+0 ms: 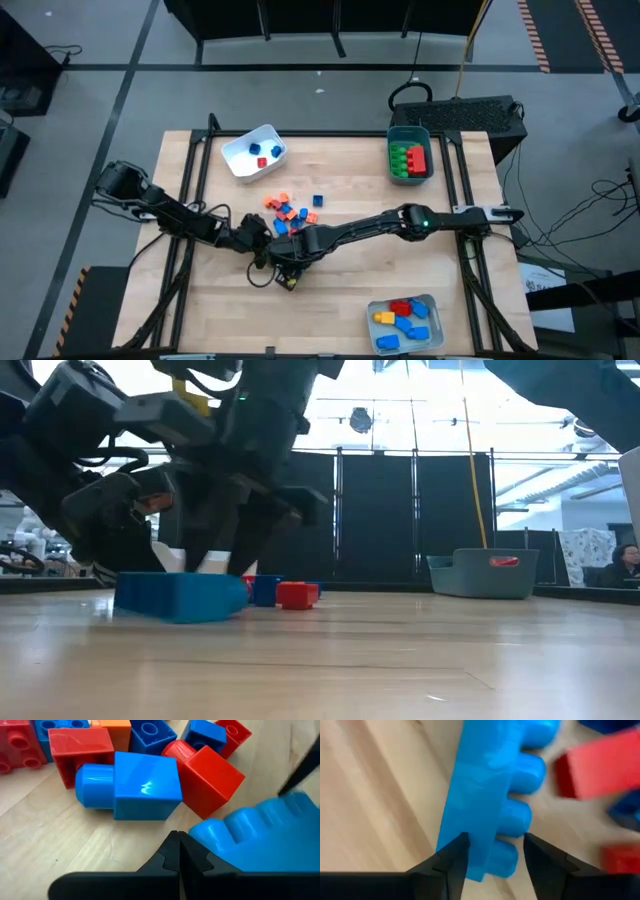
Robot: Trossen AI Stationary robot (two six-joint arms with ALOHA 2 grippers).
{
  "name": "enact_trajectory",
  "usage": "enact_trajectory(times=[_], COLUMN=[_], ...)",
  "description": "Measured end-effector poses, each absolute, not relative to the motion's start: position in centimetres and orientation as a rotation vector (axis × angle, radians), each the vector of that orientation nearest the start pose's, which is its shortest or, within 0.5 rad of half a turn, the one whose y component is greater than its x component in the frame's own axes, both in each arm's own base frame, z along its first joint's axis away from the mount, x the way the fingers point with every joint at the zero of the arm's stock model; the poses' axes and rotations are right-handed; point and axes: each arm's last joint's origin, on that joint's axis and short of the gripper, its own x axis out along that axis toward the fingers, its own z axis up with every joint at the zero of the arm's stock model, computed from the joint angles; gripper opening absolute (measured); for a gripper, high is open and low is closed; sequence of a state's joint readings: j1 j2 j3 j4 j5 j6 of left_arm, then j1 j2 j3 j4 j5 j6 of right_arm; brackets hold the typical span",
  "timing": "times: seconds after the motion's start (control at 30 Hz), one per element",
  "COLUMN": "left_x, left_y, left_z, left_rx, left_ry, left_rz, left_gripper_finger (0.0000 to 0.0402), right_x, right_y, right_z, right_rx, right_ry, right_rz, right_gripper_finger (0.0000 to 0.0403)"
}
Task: Sort blocks by size
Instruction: Put the large 4 stud blue game piece into the blue bin
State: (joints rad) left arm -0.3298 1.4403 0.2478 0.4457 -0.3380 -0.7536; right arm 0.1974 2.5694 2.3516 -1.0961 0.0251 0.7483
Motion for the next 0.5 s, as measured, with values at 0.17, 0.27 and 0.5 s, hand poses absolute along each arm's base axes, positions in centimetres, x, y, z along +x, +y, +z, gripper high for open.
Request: enact_trajectory(times=[0.17, 0.27, 0.5], left_x=[19.6, 19.7, 19.8], left_y=[-5.7, -5.7, -5.8], left_z=[9.8, 9.9, 10.0], left_rx=[-0.491, -0.500, -0.498], left_ry=[0.627, 0.607, 0.597], left_rz=[0.257, 0.249, 0.241], left_gripper_finger=[0.0002, 0.0002, 0.0002], right_x=[50.4, 50.2, 50.2], right_y=[9.9, 9.9, 10.7], right_z=[15.7, 15.7, 17.8], right_rx=[0.446, 0.442, 0.358], right_ry=[1.335, 1.352, 1.280], right_rz=[-0.351, -0.345, -0.262], right_gripper_finger=[0.0145, 0.0140, 0.0139])
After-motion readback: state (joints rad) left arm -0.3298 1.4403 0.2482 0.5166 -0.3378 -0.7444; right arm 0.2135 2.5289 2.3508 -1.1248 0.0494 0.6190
